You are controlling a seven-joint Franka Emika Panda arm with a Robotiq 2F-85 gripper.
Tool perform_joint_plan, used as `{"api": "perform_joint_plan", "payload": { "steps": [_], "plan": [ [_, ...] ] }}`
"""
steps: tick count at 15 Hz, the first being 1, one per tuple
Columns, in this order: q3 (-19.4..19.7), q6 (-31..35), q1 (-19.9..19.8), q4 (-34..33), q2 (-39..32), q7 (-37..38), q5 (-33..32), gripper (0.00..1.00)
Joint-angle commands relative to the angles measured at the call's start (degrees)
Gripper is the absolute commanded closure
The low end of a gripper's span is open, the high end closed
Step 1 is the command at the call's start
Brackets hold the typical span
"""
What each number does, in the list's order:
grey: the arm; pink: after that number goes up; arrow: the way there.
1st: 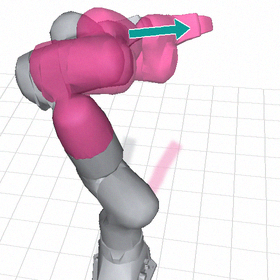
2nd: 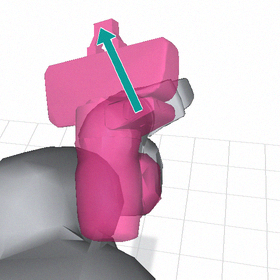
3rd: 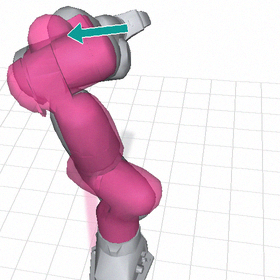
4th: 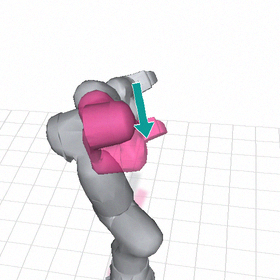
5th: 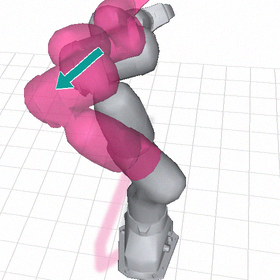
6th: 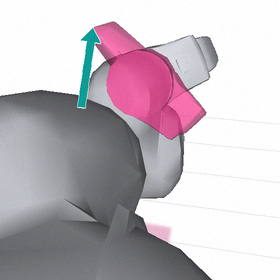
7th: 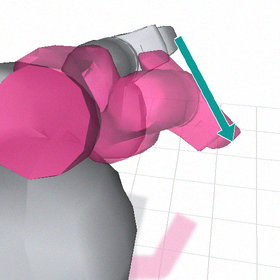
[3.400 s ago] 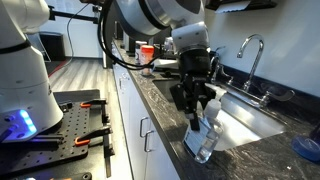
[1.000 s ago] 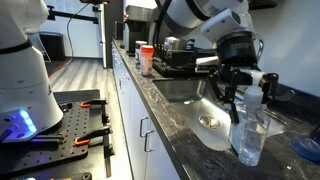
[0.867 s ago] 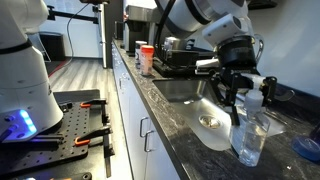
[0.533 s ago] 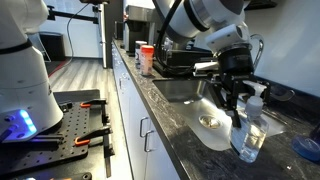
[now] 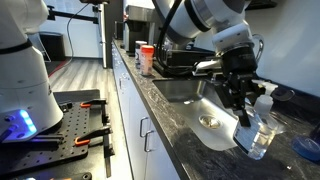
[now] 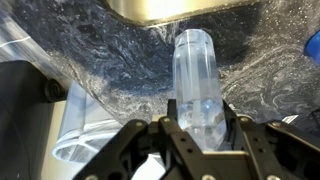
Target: Move the hand sanitizer backwards.
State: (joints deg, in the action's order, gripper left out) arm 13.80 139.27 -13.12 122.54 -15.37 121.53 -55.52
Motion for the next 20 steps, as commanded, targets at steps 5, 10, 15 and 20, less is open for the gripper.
{"api": "perform_joint_plan", "payload": {
  "steps": [5,10,15,20],
  "plan": [
    [0.9,2.2,0.6,-0.5,-0.5,-1.9,-5.0,0.83],
    [0.9,4.1,0.5,-0.5,-1.3,-1.0,-7.0,0.83],
    [1.2,4.9,0.3,-0.5,-2.0,-0.8,-8.4,0.83],
    [1.5,5.7,0.2,-0.5,-2.3,-0.9,-8.6,0.83]
  ]
}}
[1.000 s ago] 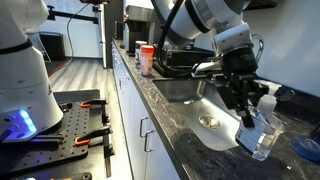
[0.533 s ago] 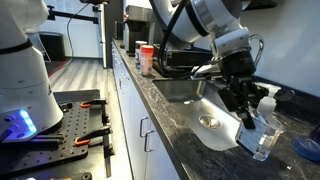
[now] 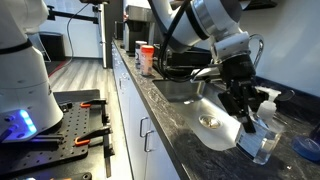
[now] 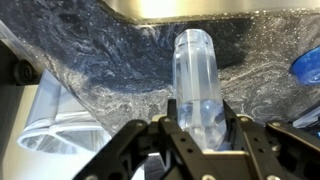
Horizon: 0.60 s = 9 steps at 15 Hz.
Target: Move the hand sanitizer backwards.
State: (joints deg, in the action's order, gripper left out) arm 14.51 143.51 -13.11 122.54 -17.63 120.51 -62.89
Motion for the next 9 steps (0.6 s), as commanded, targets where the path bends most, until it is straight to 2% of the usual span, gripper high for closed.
{"api": "perform_joint_plan", "payload": {
  "steps": [1,7,8,9],
  "plan": [
    [0.8,1.6,0.2,-0.5,-0.2,0.0,-1.1,0.83],
    [0.7,1.5,0.2,-0.5,-0.5,-0.6,-0.7,0.83],
    [0.7,1.4,0.2,-0.6,-0.6,-0.7,-0.7,0.8],
    [0.7,1.3,0.2,-0.6,-0.7,-0.8,-0.6,0.68]
  ]
}}
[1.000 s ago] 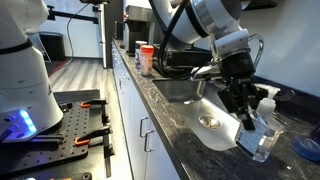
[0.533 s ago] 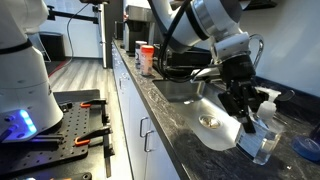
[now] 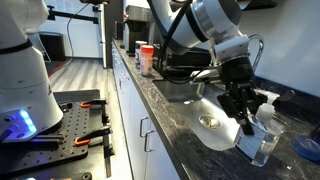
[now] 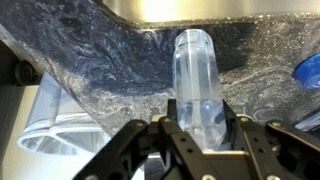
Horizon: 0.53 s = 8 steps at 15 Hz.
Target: Move the hand sanitizer backwards.
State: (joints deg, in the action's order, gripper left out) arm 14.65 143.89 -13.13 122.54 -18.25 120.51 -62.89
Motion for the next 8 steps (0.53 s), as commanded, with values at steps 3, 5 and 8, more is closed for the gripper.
{"api": "perform_joint_plan", "payload": {
  "steps": [3,5,8],
  "plan": [
    [0.6,0.9,0.2,-0.6,-0.2,-1.0,-0.3,0.32],
    [0.6,0.9,0.1,-0.7,-0.1,-1.1,-0.2,0.19],
    [0.5,0.8,0.1,-0.8,0.1,-1.2,-0.1,0.01]
  ]
}}
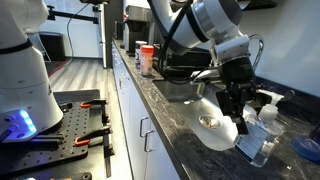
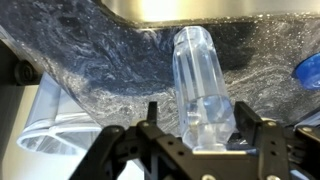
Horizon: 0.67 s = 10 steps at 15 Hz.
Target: Move the hand sanitizer backwards.
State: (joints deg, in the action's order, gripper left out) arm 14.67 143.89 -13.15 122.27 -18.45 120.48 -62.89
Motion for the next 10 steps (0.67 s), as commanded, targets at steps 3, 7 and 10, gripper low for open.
{"api": "perform_joint_plan", "payload": {
  "steps": [3,7,10],
  "plan": [
    [0.4,1.1,0.3,-0.2,0.9,-1.0,-0.4,0.0],
    [-0.4,1.9,1.0,1.4,2.8,-1.5,0.3,0.0],
    [-1.8,2.2,2.0,3.5,5.4,-2.8,1.8,0.0]
  ]
}}
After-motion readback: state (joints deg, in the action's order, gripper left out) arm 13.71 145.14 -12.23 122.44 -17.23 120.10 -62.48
